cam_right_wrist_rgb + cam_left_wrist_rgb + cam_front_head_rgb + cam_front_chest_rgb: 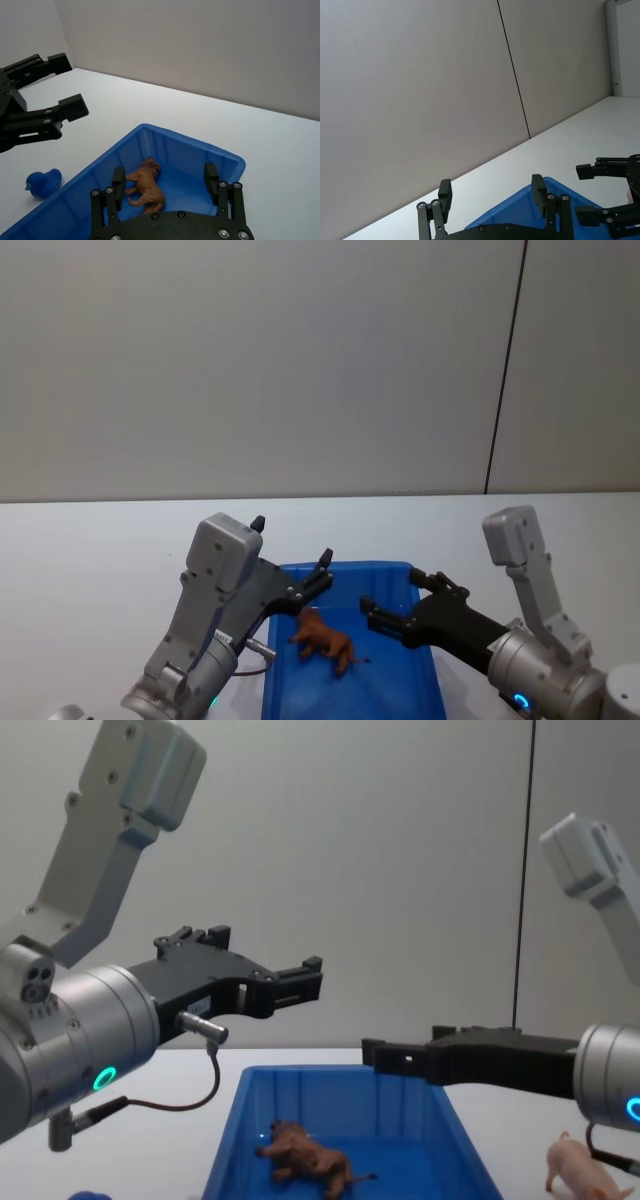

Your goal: Pick up the two dolls from the table and place them into the box.

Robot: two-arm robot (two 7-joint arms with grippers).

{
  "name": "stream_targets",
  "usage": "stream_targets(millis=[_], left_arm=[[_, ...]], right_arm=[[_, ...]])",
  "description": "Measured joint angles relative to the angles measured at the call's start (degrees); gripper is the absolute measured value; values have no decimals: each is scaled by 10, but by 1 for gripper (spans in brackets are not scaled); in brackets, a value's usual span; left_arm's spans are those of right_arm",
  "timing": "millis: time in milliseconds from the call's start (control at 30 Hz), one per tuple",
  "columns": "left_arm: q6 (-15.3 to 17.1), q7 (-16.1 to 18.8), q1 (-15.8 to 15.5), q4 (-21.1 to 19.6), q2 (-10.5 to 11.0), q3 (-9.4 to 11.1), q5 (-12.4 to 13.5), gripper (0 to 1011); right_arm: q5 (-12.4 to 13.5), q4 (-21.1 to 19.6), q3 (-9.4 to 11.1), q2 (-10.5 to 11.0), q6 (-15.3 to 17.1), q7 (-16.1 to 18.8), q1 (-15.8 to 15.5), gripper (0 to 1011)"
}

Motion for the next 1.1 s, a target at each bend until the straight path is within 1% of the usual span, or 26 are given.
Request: stream_targets(millis=[67, 133, 367, 567, 667, 800, 900, 1000, 1100], left_arm=[[0, 0, 0, 0, 0, 0, 0, 1001], [0, 0, 0, 0, 0, 0, 0, 1001], [0, 0, 0, 0, 0, 0, 0, 1001], [0, 0, 0, 0, 0, 0, 0, 1001], [0, 0, 0, 0, 0, 0, 0, 1001], [0, 0, 0, 0, 0, 0, 0, 1001], [0, 0, 0, 0, 0, 0, 0, 1001], [0, 0, 0, 0, 0, 0, 0, 1001], [0, 0, 0, 0, 0, 0, 0, 1001]], right_arm=[[0, 1, 0, 0, -1, -7, 0, 984], [0, 1, 0, 1, -2, -12, -2, 1001], [-5, -16, 3, 10, -5, -43, -16, 1001], [-16, -50, 8, 25, -5, -83, -41, 1001], [-19, -63, 10, 31, -4, -97, -51, 1001], [-23, -84, 15, 43, 0, -126, -70, 1001], [-24, -92, 18, 49, 3, -140, -78, 1001], [-26, -105, 23, 59, 11, -162, -93, 1001], [-27, -109, 25, 63, 15, -171, -98, 1001]])
